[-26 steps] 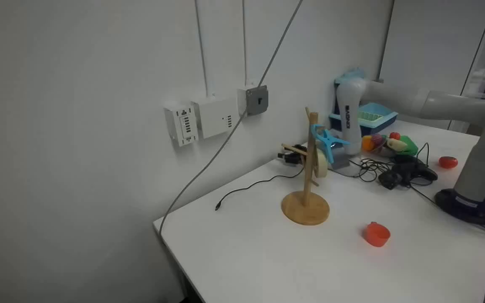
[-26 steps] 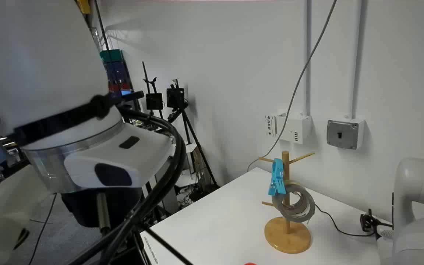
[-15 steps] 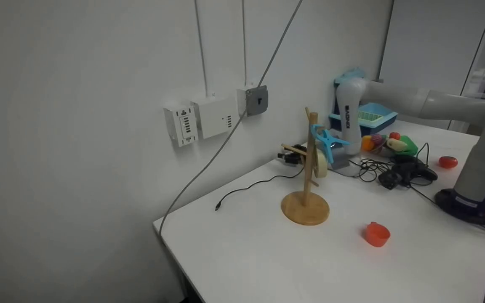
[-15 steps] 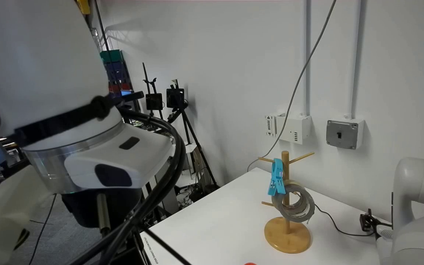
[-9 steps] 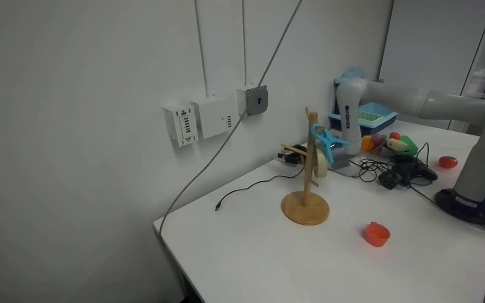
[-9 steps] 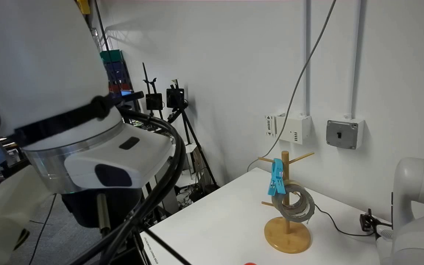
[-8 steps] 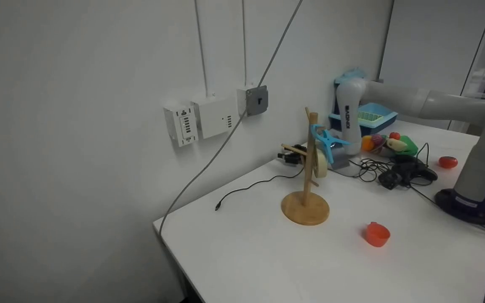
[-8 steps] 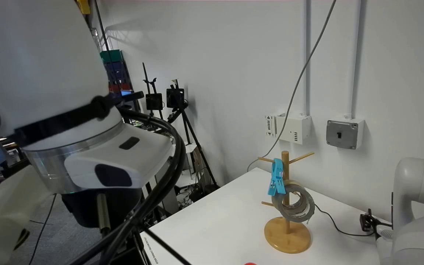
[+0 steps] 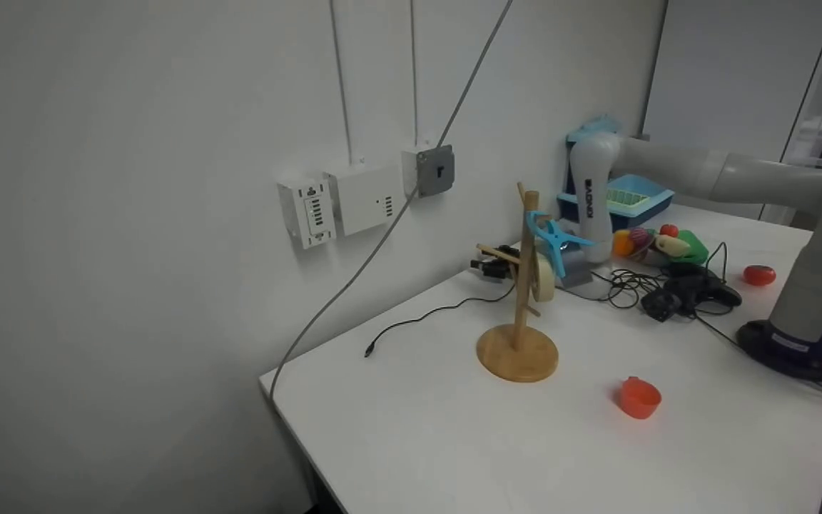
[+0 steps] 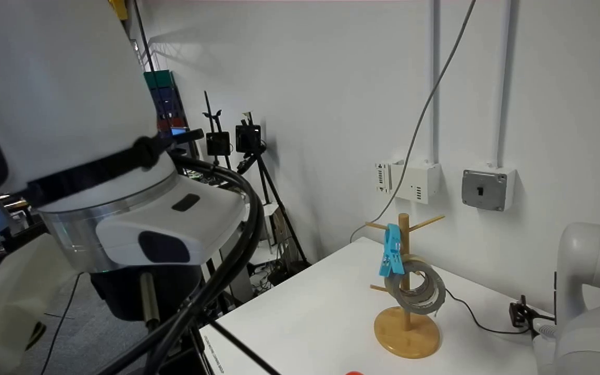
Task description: Hang the cup on the wooden stand
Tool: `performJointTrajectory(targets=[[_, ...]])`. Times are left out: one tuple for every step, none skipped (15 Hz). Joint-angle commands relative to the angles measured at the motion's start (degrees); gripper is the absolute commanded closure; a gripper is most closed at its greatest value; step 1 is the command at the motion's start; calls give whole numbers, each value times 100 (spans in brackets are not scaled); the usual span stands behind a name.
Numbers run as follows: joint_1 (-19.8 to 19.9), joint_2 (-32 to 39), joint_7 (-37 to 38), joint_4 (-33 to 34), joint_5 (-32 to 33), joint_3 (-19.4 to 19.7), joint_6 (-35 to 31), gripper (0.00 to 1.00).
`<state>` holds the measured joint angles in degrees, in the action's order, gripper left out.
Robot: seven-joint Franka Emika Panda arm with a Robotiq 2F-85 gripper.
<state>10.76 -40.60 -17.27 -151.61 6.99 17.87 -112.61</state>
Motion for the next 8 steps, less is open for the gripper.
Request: performJointTrajectory(targets=[[-51, 228, 48, 23, -44, -127, -144, 0], [-84, 283, 75, 33, -76, -180, -159, 0], [-110, 351, 91, 44, -104, -222, -188, 0], [-152, 441, 114, 56, -162, -262, -242, 0], [-193, 530, 157, 67, -214, -320, -316, 0], [-231, 623, 185, 75, -253, -369, -391, 0], [-282, 730, 217, 84, -305, -415, -500, 0], [-330, 832, 259, 83, -355, -477, -651, 0]])
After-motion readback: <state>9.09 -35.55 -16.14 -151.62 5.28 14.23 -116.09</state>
